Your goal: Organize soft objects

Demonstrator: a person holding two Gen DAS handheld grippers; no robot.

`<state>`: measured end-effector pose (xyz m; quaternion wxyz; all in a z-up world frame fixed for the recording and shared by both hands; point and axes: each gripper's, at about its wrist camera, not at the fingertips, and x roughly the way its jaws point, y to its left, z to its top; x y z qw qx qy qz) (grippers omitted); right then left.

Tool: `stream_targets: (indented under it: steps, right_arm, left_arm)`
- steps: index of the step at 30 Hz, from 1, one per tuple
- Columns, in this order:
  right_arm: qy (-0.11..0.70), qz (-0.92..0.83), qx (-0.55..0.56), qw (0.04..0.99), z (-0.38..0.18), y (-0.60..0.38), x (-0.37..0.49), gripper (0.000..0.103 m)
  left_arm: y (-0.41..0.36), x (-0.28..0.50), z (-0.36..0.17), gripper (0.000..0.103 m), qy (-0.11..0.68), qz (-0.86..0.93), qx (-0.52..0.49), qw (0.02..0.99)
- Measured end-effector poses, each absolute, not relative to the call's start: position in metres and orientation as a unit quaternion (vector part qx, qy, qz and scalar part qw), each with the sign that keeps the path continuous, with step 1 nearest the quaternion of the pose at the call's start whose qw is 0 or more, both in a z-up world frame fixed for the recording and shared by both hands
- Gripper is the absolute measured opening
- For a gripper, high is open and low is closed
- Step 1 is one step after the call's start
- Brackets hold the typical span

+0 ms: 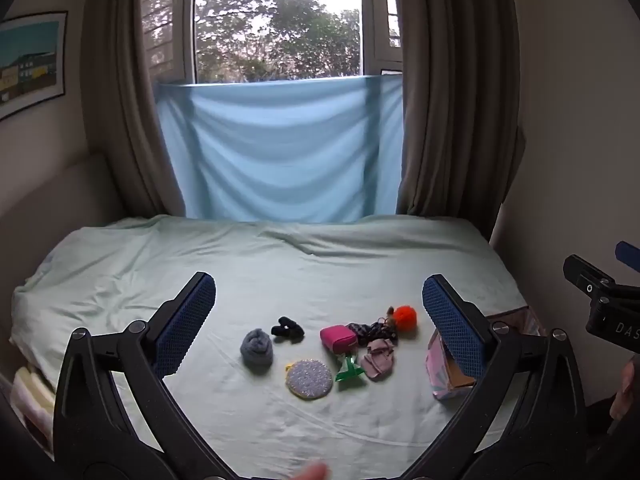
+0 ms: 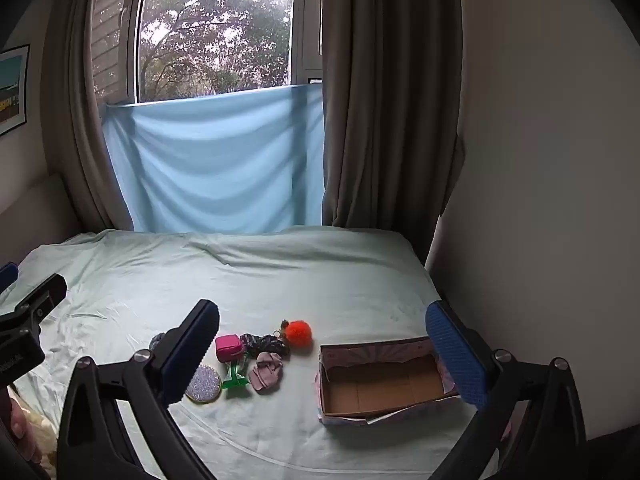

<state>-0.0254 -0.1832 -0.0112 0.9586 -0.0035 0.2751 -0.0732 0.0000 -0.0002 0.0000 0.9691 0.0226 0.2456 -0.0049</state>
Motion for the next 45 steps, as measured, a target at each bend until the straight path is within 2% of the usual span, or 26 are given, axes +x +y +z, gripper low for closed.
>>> stream_targets:
  steps: [45]
  right_arm:
    - [0.263, -0.066, 0.006, 0.963, -0.011, -0.183, -0.025, 0.103]
  left_arm:
    - [0.002, -0.001, -0.003, 0.103, 0.23, -0.002, 0.014, 0.973]
